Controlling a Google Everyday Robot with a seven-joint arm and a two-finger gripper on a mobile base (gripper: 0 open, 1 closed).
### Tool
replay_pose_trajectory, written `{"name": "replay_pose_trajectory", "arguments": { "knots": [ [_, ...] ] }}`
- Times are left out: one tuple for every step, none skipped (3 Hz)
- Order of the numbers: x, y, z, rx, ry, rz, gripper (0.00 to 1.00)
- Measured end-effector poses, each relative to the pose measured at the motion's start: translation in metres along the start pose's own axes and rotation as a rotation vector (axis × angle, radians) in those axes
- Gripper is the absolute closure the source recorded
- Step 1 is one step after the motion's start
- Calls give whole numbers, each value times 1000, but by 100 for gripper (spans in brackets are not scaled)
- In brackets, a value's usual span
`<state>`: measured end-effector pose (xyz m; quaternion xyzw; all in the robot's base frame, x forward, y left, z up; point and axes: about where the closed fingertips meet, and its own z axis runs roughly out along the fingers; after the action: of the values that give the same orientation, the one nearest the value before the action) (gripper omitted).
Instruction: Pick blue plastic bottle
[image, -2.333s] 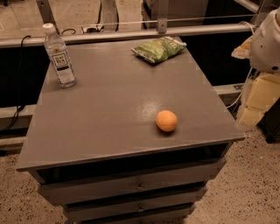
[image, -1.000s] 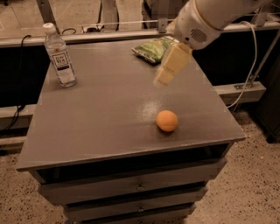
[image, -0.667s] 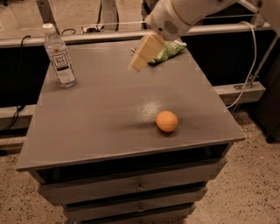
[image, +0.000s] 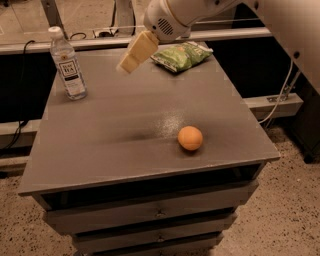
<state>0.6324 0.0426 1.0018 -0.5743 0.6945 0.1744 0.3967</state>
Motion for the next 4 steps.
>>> {"name": "replay_pose_trajectory", "arguments": {
  "knots": [
    [-11, -1, 16, 2, -65, 10, 0],
    [-32, -7, 55, -9, -166, 12, 0],
    [-45, -19, 95, -30, -248, 28, 0],
    [-54, -24, 129, -58, -301, 47, 0]
  ]
}}
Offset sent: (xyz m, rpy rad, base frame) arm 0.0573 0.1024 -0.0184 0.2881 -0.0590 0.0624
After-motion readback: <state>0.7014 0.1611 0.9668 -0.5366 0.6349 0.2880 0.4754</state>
